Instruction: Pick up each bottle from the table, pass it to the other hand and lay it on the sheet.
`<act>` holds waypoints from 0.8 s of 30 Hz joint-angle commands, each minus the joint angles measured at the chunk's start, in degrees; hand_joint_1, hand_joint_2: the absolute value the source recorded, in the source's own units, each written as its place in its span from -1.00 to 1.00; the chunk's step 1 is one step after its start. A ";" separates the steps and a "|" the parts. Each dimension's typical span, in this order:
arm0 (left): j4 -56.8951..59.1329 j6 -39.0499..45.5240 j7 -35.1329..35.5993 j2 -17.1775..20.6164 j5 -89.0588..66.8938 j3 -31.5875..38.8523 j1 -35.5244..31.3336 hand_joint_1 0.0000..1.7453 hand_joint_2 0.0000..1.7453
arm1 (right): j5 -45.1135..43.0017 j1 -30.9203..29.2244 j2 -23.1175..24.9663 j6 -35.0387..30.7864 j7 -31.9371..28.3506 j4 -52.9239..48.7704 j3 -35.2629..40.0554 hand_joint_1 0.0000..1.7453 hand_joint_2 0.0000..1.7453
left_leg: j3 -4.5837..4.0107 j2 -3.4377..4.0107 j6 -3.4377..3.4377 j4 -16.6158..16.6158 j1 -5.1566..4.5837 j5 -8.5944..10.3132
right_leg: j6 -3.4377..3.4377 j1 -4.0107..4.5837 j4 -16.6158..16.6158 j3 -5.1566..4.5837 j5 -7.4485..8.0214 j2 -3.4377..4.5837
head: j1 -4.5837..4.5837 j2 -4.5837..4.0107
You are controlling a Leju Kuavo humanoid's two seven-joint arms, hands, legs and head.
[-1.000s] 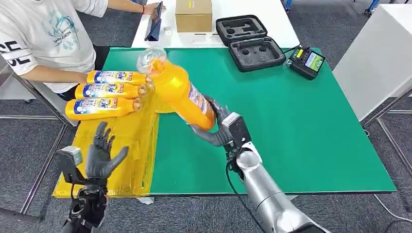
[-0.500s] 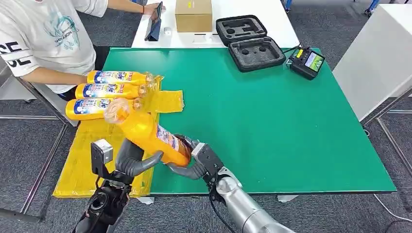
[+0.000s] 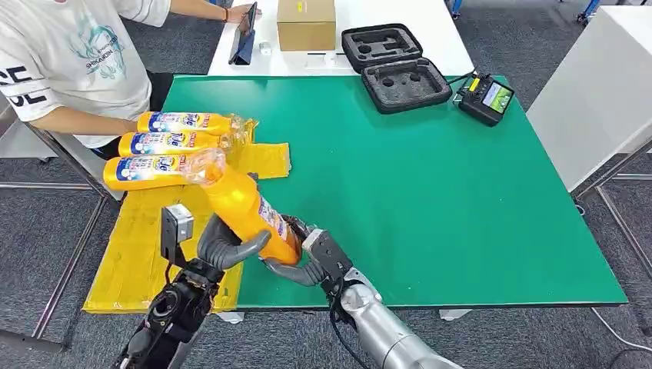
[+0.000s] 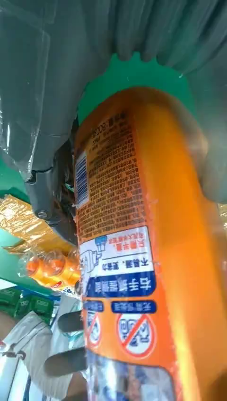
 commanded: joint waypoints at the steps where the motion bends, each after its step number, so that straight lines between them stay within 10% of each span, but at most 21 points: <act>1: 4.12 2.97 -1.20 -0.07 -0.49 -0.87 -3.27 1.00 1.00 | 0.82 -1.45 -0.68 -1.26 0.53 3.23 1.77 1.00 1.00 | 0.21 -0.12 -0.01 -0.05 0.00 -0.05 | -0.02 -0.01 -0.03 0.23 -0.09 -0.08 | 0.00 0.00; 10: 3.26 4.43 -2.30 0.10 -1.04 -0.14 -2.97 1.00 1.00 | 1.33 -1.13 -1.22 -1.66 0.69 2.67 1.95 1.00 1.00 | 0.33 -0.14 -0.02 -0.04 0.00 -0.12 | -0.02 0.00 -0.03 0.35 -0.16 -0.07 | -0.02 0.00; 11: 3.23 4.43 -2.30 0.15 -1.04 -0.16 -2.93 1.00 1.00 | 1.47 -1.12 -1.29 -1.84 0.79 2.59 1.99 0.72 1.00 | 0.42 -0.16 -0.02 -0.06 -0.01 -0.14 | -0.03 -0.01 -0.03 0.44 -0.19 -0.08 | 0.00 0.00; 12: 3.06 5.25 -2.70 0.11 -1.09 0.22 -2.78 1.00 1.00 | 1.46 -0.97 -1.23 -2.63 1.04 2.29 1.69 -1.00 1.00 | 0.38 -0.18 -0.02 -0.03 0.01 -0.15 | -0.02 0.00 -0.03 0.42 -0.20 -0.11 | 0.00 0.00; 14: 2.68 7.88 -3.82 0.37 -2.39 0.96 -2.60 1.00 1.00 | 2.61 -0.80 -1.23 -5.77 1.08 0.93 1.71 -1.00 1.00 | 0.34 -0.15 -0.01 -0.03 0.00 -0.12 | -0.02 0.00 -0.03 0.37 -0.16 -0.08 | 0.00 0.00; 15: 2.66 8.91 -4.19 0.48 -2.99 1.37 -2.61 1.00 1.00 | 2.96 -0.82 -1.14 -6.91 0.40 0.15 1.70 -1.00 -1.00 | 0.30 -0.08 -0.01 -0.04 0.00 -0.11 | -0.02 -0.01 -0.03 0.31 -0.13 -0.02 | -0.02 0.00; 24: 6.98 28.93 -11.60 2.63 -24.94 9.65 -2.90 1.00 1.00 | 22.56 11.32 -6.45 -30.25 4.24 -46.45 7.44 -1.00 -1.00 | 0.19 -0.06 -0.03 0.01 -0.02 -0.13 | -0.03 -0.03 0.07 0.18 -0.16 0.00 | 0.00 0.00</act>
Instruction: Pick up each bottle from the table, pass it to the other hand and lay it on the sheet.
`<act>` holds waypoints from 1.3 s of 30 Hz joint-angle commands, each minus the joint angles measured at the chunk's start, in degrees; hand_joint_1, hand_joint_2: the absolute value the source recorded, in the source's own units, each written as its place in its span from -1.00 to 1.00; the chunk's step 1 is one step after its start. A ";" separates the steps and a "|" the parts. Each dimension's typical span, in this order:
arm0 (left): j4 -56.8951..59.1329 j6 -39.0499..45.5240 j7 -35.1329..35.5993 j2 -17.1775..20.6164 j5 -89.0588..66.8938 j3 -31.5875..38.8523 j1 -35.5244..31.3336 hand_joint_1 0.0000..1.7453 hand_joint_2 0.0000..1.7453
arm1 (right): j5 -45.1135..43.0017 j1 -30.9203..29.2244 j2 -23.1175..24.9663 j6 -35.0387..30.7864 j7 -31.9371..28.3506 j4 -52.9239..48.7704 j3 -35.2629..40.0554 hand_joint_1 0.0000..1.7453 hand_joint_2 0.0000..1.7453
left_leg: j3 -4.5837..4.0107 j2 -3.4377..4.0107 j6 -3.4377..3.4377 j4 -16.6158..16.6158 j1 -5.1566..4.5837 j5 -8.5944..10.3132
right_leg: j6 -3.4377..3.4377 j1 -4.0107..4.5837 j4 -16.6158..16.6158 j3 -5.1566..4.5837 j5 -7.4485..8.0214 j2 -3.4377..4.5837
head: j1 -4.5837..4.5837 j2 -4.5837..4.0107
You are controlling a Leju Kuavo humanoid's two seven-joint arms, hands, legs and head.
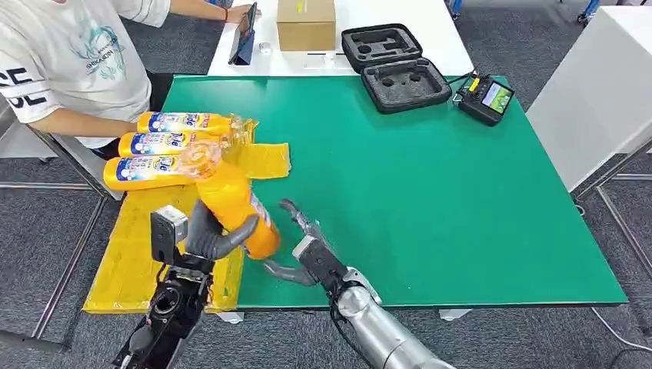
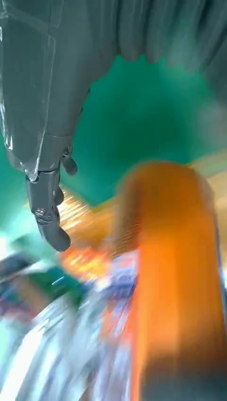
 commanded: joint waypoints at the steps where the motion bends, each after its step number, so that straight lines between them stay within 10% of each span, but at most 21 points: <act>1: 6.54 9.46 -2.80 2.22 -12.10 7.61 -2.21 1.00 1.00 | 13.23 8.00 -5.53 -15.11 3.54 -37.17 6.08 -1.00 -1.00 | 0.21 -0.06 -0.03 0.00 -0.02 -0.14 | -0.03 -0.02 0.05 0.20 -0.16 -0.01 | -0.04 0.00; 8: 15.44 22.36 7.02 5.35 -44.04 8.42 -7.12 1.00 1.00 | 11.22 11.39 -5.64 -24.25 -1.12 -48.26 9.06 -1.00 -1.00 | 0.09 -0.12 -0.02 -0.02 0.00 -0.05 | -0.04 -0.01 0.01 0.09 -0.10 -0.10 | 0.00 0.00; 19: 22.07 6.95 20.76 7.09 -64.34 5.98 -10.48 1.00 1.00 | 6.47 9.32 -5.36 -21.13 -1.12 -40.17 9.24 -1.00 -1.00 | 0.29 -0.11 -0.03 -0.07 0.01 -0.07 | -0.03 0.01 -0.05 0.29 -0.11 -0.06 | -0.02 0.00; 20: 24.16 4.25 23.09 8.30 -68.47 4.52 -11.42 1.00 1.00 | 6.42 8.95 -5.07 -19.78 -1.12 -38.38 9.20 -1.00 1.00 | 0.40 -0.15 -0.04 -0.10 0.02 -0.10 | -0.04 0.01 -0.08 0.42 -0.16 -0.08 | -0.02 0.00; 39: 38.48 -13.83 25.22 10.65 -73.13 3.96 -15.39 0.98 1.00 | 3.06 9.14 -2.37 -14.46 -1.12 -32.28 8.35 -1.00 1.00 | 0.35 0.06 -0.04 -0.14 -0.03 -0.05 | -0.04 -0.04 -0.07 0.31 -0.05 0.12 | 0.00 0.00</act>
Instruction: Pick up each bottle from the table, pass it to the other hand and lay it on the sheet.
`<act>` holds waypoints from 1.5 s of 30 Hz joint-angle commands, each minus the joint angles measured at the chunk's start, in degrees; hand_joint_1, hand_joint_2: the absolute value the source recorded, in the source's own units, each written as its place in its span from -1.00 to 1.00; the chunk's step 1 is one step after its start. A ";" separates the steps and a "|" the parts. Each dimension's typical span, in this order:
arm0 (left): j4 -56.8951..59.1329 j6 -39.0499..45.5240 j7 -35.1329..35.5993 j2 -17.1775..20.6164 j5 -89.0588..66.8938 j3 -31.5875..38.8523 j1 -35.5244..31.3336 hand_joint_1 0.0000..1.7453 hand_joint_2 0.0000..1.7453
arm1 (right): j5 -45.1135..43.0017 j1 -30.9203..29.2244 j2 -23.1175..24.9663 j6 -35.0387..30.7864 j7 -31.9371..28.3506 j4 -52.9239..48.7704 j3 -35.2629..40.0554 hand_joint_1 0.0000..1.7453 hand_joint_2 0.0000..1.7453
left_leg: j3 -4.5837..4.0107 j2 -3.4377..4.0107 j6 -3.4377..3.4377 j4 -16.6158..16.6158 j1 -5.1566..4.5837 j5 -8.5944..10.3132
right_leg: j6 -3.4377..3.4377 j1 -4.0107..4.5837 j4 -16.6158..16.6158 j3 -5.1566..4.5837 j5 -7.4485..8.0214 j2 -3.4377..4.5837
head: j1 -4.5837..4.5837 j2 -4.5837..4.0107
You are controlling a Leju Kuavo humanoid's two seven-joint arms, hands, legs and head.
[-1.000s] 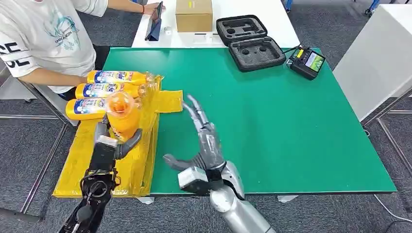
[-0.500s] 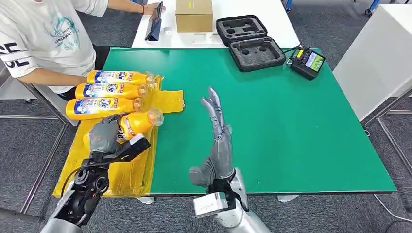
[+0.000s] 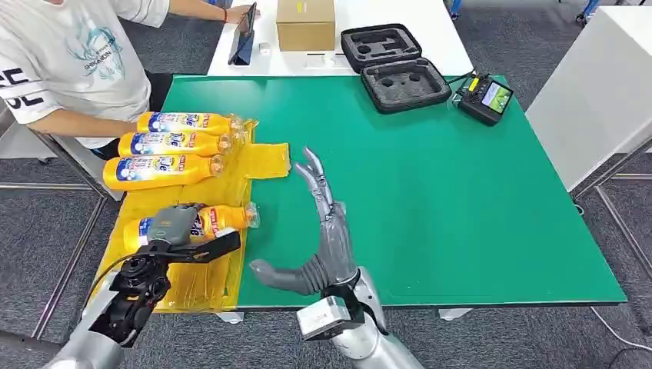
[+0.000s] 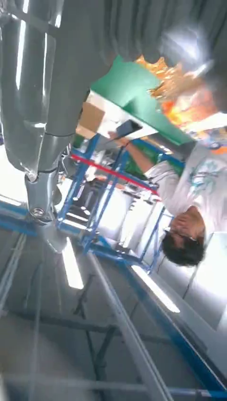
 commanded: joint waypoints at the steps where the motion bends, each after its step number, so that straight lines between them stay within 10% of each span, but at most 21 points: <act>1: 13.66 -7.64 -1.79 2.53 1.49 -0.40 -3.59 0.62 1.00 | -2.00 -1.19 0.86 1.43 0.04 7.02 0.00 -1.00 1.00 | 0.47 0.09 -0.04 -0.14 0.01 -0.10 | -0.04 0.00 -0.11 0.43 -0.07 0.14 | 0.02 0.00; 2: 14.47 -9.08 -3.28 2.28 2.95 0.21 -3.97 -0.88 1.00 | -2.37 -1.08 0.89 1.67 0.04 7.37 -0.05 -1.00 1.00 | 0.55 0.14 -0.05 -0.18 -0.01 -0.11 | -0.05 -0.01 -0.13 0.48 -0.06 0.21 | -0.02 0.00; 10: 20.19 -16.28 -8.48 1.72 8.75 0.86 -7.07 -1.00 1.00 | -3.16 -1.45 0.84 1.85 0.04 8.72 -0.07 -1.00 1.00 | 0.99 0.13 -0.09 -0.22 -0.03 -0.13 | -0.05 -0.05 -0.11 0.89 -0.03 0.18 | 0.00 0.00; 11: 21.12 -17.68 -9.98 1.03 10.81 1.44 -7.72 -1.00 -1.00 | -3.04 -1.42 0.93 2.06 0.04 9.34 -0.47 -1.00 1.00 | 1.05 0.12 -0.09 -0.24 -0.03 -0.13 | -0.05 -0.05 -0.14 0.96 -0.03 0.20 | 0.00 0.00; 27: 20.27 -25.33 -18.98 -7.17 48.26 22.83 -8.49 -1.00 -1.00 | 2.65 -1.46 0.38 2.99 2.66 10.61 -0.12 -1.00 1.00 | 1.25 -0.08 -0.03 -0.17 -0.09 -0.07 | -0.02 -0.07 -0.09 1.24 -0.07 -0.01 | 0.00 0.00; 31: 9.43 7.82 -29.40 -9.62 53.02 22.54 -6.58 -1.00 -1.00 | 9.31 -1.35 0.51 6.62 6.37 10.13 1.98 -1.00 1.00 | 1.13 -0.20 -0.03 -0.15 -0.07 -0.07 | -0.02 -0.05 -0.11 1.20 -0.10 -0.13 | 0.00 0.00; 42: -7.11 21.69 -34.38 -9.58 55.76 18.36 0.27 -1.00 -1.00 | 8.52 -1.17 1.35 5.27 5.73 8.82 0.66 -1.00 1.00 | 0.75 -0.03 -0.01 -0.03 0.02 -0.16 | -0.02 0.01 -0.04 0.76 -0.16 0.00 | 0.00 0.00; 43: -12.55 21.75 -34.38 -10.10 59.40 18.44 3.17 -1.00 1.00 | 6.27 -0.82 1.74 4.08 4.33 8.41 -0.31 -1.00 1.00 | 0.53 0.01 0.00 -0.01 0.00 -0.09 | -0.01 0.00 -0.01 0.52 -0.08 0.02 | 0.00 0.00; 45: -19.42 22.69 -34.38 -10.49 63.73 18.68 7.30 -1.00 1.00 | 2.66 -0.09 1.93 0.42 1.16 8.13 -1.77 -1.00 1.00 | 0.51 0.15 0.00 -0.04 0.00 -0.12 | -0.01 -0.01 -0.03 0.47 -0.06 0.15 | 0.02 0.00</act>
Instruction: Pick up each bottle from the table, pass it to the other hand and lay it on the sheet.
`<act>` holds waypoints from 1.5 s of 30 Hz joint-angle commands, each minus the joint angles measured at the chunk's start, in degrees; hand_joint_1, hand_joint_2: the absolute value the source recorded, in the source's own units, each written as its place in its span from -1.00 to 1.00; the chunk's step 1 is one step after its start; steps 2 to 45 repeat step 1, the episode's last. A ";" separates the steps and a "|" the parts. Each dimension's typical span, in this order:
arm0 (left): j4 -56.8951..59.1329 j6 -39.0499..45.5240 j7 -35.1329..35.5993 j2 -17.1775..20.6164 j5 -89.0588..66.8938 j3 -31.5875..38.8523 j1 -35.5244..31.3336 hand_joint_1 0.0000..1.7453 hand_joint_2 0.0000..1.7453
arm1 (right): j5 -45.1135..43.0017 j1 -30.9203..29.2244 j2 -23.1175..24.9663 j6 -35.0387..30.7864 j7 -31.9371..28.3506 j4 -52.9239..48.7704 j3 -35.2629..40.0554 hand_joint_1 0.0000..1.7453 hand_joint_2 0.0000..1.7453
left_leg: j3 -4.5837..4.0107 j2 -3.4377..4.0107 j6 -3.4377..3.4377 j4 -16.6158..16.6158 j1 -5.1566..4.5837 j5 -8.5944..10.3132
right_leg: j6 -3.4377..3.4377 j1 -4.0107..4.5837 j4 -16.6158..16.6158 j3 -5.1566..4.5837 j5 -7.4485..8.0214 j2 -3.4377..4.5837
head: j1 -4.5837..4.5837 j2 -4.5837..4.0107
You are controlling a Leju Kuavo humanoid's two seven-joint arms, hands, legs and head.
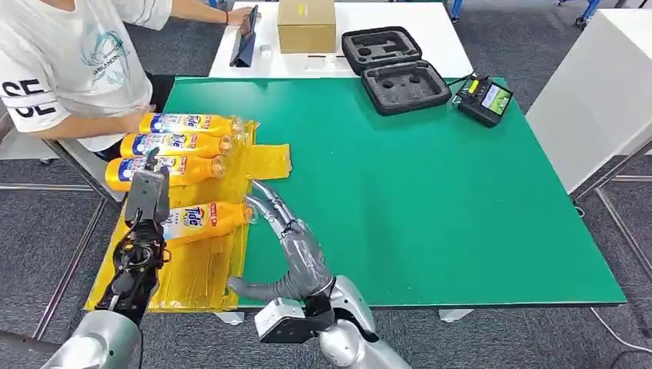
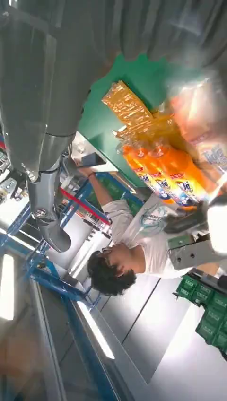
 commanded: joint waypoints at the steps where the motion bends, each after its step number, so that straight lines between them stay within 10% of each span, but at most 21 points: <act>1: -29.38 8.34 -3.69 -3.18 12.18 0.54 14.07 -1.00 1.00 | -9.75 0.53 0.55 -9.27 -6.38 -0.54 -3.45 -1.00 1.00 | 0.19 0.20 0.01 -0.01 -0.02 -0.18 | 0.01 -0.02 -0.05 0.12 -0.09 0.26 | 0.00 0.00; 45: -29.38 8.34 -3.69 -3.18 12.18 0.54 14.07 -1.00 1.00 | -9.75 0.53 0.55 -9.27 -6.38 -0.54 -3.45 -1.00 1.00 | 0.19 0.20 0.01 -0.01 -0.02 -0.18 | 0.01 -0.02 -0.05 0.12 -0.09 0.26 | 0.00 0.00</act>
